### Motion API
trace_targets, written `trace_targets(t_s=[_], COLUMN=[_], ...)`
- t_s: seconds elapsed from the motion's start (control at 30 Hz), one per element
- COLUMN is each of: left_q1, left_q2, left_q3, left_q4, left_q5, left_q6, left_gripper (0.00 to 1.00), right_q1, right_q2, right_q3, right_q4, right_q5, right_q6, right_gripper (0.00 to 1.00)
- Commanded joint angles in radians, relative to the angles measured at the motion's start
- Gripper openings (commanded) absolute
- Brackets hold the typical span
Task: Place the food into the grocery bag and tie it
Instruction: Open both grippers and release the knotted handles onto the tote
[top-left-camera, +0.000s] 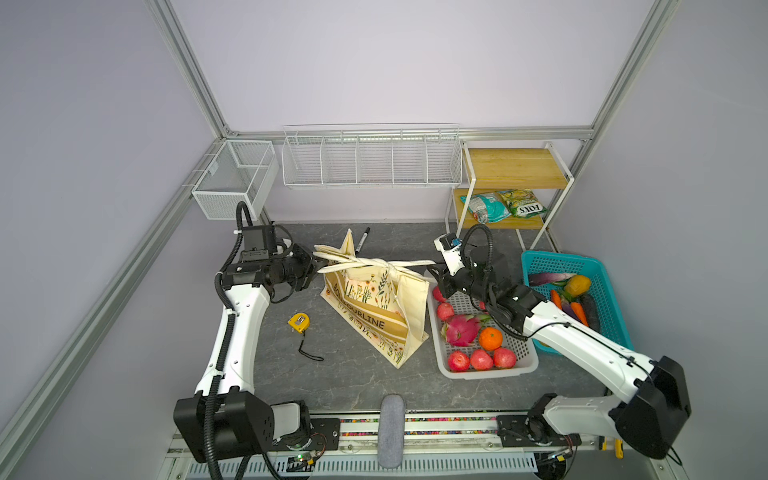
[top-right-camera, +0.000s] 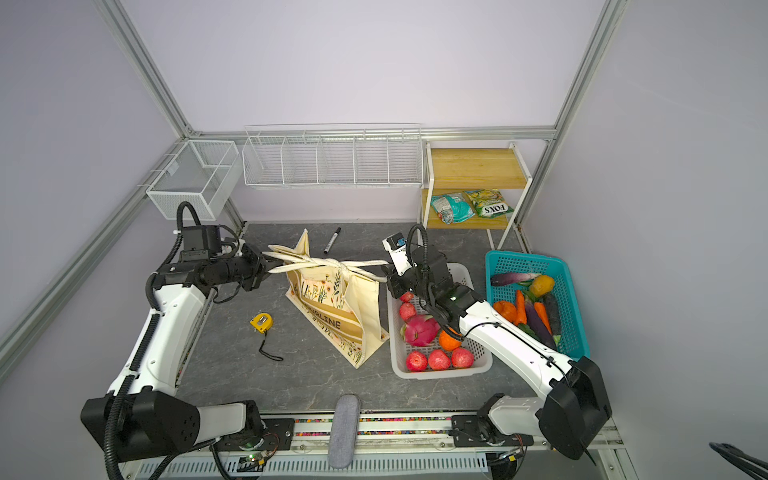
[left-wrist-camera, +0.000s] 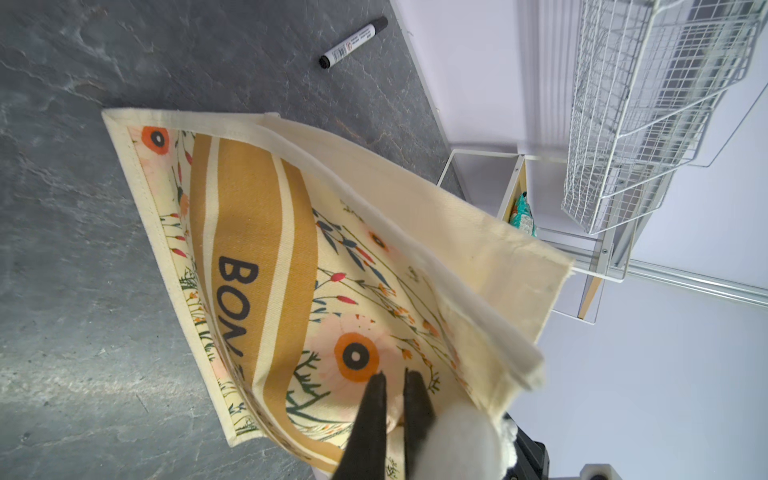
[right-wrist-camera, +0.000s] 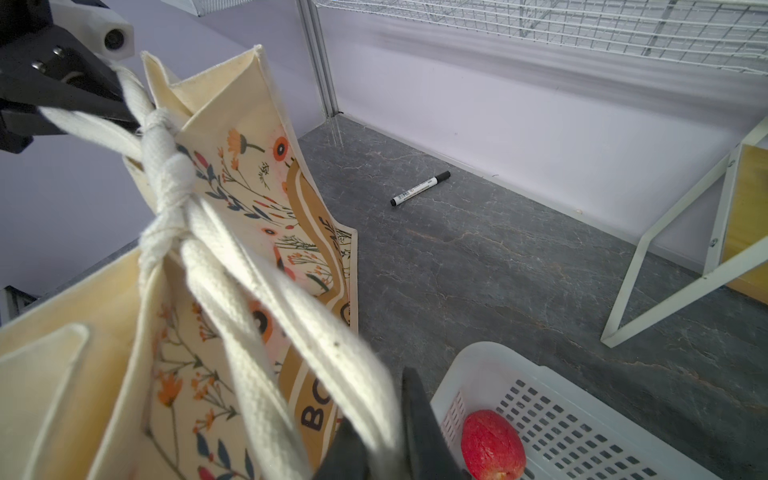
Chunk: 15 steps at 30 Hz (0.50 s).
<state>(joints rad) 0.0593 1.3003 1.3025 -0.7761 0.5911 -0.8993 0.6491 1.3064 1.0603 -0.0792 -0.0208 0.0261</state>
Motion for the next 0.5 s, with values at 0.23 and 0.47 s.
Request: trace_targets(t_s=[0.23,0.47], left_q1=[-0.056,-0.074], left_q2=[-0.029,-0.084], left_q3=[0.024,0.069], left_q4=[0.075,-0.005], left_q5=[-0.184,-0.170], left_q6=[-0.020,0.016], left_gripper=[0.39,0.61], right_q1=[-0.031,-0.023], right_q2=[0.016,-0.003], right_q3=[0.061,0.070], right_q4=[-0.087,-0.090], right_q5=[0.104,0.079], right_q6=[-0.069,-0.085], right_gripper=[0.27,0.43])
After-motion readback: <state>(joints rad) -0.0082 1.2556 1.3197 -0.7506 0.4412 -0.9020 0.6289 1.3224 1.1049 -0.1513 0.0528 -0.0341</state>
